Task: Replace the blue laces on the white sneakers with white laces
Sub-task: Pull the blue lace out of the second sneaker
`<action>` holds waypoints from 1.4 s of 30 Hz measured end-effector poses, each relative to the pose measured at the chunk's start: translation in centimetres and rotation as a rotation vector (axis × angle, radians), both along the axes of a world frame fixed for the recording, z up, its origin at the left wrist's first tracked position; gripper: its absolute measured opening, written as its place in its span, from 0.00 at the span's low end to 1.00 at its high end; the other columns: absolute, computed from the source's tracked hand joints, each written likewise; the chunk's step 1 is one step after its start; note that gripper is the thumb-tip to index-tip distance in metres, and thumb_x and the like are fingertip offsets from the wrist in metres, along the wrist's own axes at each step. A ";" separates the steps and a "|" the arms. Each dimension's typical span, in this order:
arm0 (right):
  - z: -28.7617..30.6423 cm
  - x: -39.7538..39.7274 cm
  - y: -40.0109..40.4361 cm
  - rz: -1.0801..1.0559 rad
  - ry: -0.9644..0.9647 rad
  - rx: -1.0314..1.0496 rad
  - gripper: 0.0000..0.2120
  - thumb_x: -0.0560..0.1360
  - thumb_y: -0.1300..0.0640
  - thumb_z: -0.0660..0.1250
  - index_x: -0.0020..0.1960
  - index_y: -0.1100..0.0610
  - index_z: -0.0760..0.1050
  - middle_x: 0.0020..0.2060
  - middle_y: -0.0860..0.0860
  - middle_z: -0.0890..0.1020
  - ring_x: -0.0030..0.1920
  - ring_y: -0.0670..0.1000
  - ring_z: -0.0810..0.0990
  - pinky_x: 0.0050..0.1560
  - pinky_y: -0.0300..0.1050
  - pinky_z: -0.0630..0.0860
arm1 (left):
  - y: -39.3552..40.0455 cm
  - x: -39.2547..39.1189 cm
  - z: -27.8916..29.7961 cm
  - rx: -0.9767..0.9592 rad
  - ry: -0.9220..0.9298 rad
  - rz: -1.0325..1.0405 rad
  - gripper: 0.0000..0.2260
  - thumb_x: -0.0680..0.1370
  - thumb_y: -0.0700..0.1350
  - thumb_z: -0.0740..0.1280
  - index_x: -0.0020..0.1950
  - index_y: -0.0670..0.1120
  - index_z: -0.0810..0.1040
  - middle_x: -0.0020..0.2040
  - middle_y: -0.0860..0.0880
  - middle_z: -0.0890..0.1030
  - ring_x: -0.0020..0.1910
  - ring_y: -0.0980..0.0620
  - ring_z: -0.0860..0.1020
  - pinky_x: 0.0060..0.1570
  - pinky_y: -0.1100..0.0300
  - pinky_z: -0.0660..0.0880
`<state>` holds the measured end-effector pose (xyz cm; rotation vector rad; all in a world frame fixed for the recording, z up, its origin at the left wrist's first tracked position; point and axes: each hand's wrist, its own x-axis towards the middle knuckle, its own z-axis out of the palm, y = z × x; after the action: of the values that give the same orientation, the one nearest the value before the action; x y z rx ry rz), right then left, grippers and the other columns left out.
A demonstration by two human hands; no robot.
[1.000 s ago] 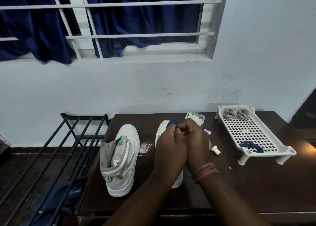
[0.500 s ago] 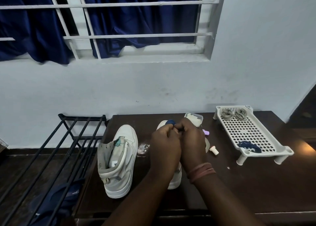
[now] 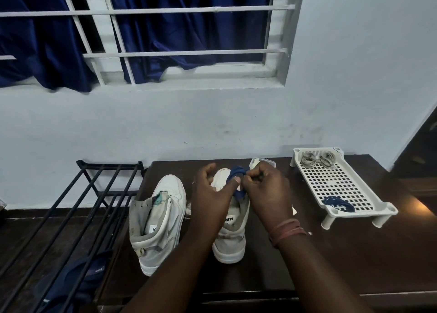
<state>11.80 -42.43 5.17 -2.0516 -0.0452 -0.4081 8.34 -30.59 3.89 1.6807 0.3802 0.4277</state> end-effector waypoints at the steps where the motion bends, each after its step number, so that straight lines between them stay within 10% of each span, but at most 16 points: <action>1: 0.1 0.0 -0.1 0.024 0.013 0.017 0.04 0.68 0.61 0.71 0.38 0.55 0.78 0.33 0.46 0.83 0.37 0.43 0.82 0.40 0.45 0.79 | 0.4 0.4 0.0 -0.066 0.051 -0.091 0.25 0.74 0.46 0.77 0.69 0.52 0.73 0.64 0.56 0.77 0.62 0.58 0.77 0.64 0.55 0.75; 9: 0.2 -0.2 -1.1 0.156 0.080 0.010 0.05 0.67 0.59 0.72 0.38 0.53 0.77 0.31 0.47 0.82 0.34 0.43 0.80 0.37 0.43 0.77 | 1.0 1.8 0.5 -0.205 0.003 -0.258 0.14 0.69 0.43 0.75 0.54 0.44 0.85 0.47 0.41 0.87 0.48 0.45 0.84 0.58 0.43 0.79; 23: 0.8 3.4 -12.5 -0.131 0.223 0.108 0.05 0.62 0.60 0.73 0.36 0.56 0.79 0.30 0.50 0.82 0.32 0.49 0.79 0.36 0.42 0.73 | -9.9 9.0 2.3 -0.063 0.296 -0.446 0.07 0.75 0.39 0.75 0.52 0.40 0.85 0.45 0.43 0.85 0.41 0.51 0.83 0.33 0.61 0.80; 31: -0.3 5.6 -20.3 -0.291 0.313 0.115 0.03 0.64 0.64 0.68 0.35 0.57 0.78 0.30 0.54 0.83 0.28 0.54 0.81 0.25 0.40 0.74 | -19.0 12.3 0.3 -0.238 0.422 -0.527 0.04 0.77 0.35 0.71 0.44 0.43 0.80 0.41 0.44 0.82 0.37 0.52 0.80 0.33 0.61 0.79; 42: -1.6 8.2 -29.7 -0.343 0.370 -0.125 0.05 0.65 0.65 0.67 0.35 0.56 0.79 0.32 0.50 0.82 0.36 0.51 0.81 0.39 0.44 0.78 | -27.6 15.3 -1.6 0.281 0.326 -0.699 0.06 0.72 0.41 0.77 0.47 0.43 0.87 0.44 0.43 0.86 0.41 0.48 0.82 0.49 0.53 0.79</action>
<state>20.05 -72.16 3.57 -2.2322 0.5229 -0.2310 23.68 -58.16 2.27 2.0307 -0.0545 -0.3281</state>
